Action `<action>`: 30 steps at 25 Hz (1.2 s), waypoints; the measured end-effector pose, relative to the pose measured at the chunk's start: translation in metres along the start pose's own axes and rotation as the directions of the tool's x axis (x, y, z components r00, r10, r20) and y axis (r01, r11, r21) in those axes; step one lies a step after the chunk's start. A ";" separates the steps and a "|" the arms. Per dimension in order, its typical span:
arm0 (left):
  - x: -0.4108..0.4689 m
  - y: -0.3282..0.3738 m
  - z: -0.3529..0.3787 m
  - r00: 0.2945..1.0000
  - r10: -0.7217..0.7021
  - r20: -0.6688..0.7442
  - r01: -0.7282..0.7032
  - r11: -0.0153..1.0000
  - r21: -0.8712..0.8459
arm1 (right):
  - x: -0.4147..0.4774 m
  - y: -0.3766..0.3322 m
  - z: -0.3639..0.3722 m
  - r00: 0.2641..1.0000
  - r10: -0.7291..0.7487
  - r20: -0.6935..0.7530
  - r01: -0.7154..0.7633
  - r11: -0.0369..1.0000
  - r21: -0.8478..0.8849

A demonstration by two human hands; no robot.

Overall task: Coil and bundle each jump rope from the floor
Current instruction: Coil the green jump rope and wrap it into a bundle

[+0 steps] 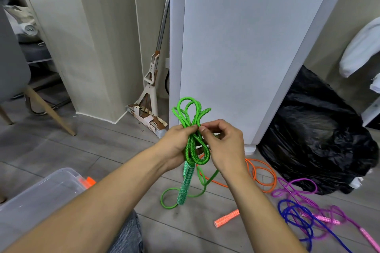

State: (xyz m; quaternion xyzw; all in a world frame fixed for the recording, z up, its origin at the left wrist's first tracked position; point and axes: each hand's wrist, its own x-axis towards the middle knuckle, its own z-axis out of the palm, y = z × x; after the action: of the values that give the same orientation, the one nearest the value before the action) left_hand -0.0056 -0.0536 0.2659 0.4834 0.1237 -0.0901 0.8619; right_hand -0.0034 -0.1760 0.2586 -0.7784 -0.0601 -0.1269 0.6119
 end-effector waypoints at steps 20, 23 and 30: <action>0.032 0.035 -0.052 0.834 0.482 -0.269 -0.362 0.846 0.392 | 0.011 0.003 -0.061 0.767 0.405 0.497 -0.083 0.831 -0.549; 0.027 0.029 -0.050 0.870 0.489 -0.066 -0.333 0.680 0.654 | 0.020 0.007 -0.061 0.949 0.165 0.268 0.001 0.850 -0.526; 0.009 0.004 -0.024 0.908 0.318 0.271 -0.406 0.513 0.757 | 0.010 -0.007 -0.044 0.967 0.023 0.255 0.065 0.942 -0.330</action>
State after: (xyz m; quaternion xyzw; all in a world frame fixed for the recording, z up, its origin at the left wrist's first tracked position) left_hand 0.0013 -0.0315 0.2543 0.8268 -0.0758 0.0224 0.5569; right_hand -0.0009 -0.2178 0.2781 -0.8803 -0.1242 -0.0409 0.4561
